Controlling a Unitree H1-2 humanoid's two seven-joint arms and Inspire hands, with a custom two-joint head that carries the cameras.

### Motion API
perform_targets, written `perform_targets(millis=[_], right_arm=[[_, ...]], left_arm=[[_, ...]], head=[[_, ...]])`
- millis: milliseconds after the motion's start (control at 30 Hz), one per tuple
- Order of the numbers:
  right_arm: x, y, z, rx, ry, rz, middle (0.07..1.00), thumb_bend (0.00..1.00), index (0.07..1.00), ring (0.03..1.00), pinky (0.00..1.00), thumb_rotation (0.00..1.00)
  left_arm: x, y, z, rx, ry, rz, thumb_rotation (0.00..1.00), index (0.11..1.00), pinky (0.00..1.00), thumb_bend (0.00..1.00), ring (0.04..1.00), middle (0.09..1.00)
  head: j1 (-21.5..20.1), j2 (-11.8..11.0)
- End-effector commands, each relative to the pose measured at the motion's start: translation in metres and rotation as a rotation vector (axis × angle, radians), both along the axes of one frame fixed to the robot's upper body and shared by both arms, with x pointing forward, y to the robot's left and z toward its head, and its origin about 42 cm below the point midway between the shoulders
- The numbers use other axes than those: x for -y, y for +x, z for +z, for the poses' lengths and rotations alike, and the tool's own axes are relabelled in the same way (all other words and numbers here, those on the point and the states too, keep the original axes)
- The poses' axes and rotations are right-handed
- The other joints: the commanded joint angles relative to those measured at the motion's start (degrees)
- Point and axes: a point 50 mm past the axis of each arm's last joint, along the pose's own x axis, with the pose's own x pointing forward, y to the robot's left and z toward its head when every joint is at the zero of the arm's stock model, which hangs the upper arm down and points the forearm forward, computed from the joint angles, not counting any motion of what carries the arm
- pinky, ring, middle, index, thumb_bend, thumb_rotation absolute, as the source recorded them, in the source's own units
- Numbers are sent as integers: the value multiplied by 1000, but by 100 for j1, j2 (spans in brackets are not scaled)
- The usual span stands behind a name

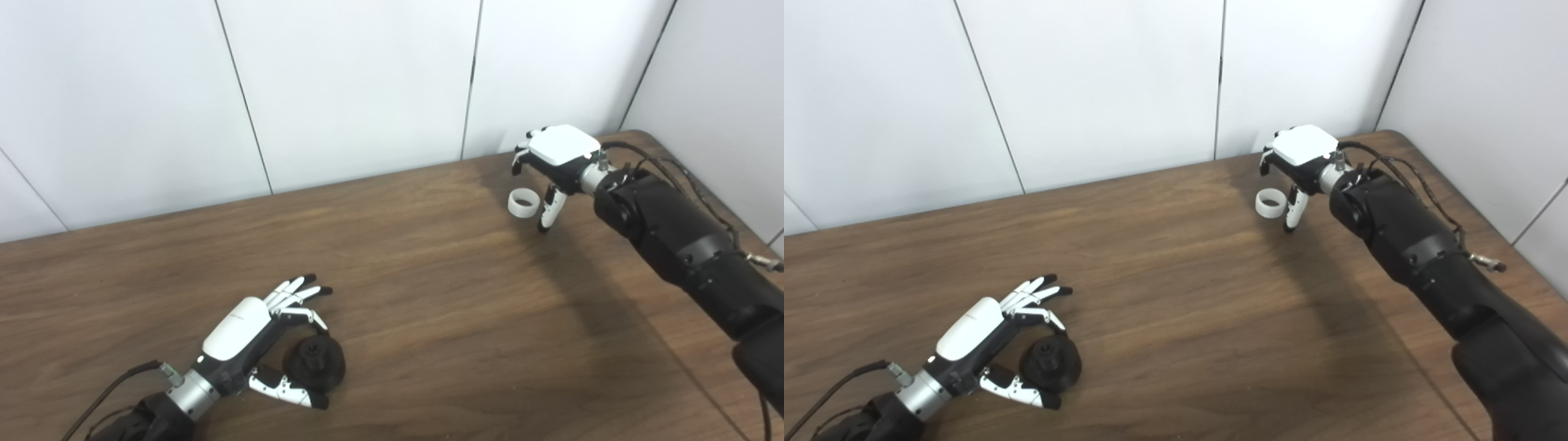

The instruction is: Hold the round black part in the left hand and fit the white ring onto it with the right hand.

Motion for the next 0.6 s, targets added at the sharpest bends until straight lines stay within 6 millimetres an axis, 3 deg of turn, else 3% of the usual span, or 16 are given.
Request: perform_targets(millis=[0, 567], right_arm=[[-1, 7, 23, 72, 1, 19, 908, 896, 723, 978, 992, 261], [-9, 7, 18, 64, 42, 50, 904, 903, 699, 974, 986, 274]], left_arm=[[-7, -26, -32, -105, 159, -70, 61, 482, 1000, 525, 1000, 916], [-4, -22, -34, -95, 165, -62, 62, 482, 1000, 525, 1000, 913]], head=[[-6, -2], [-13, -22]])
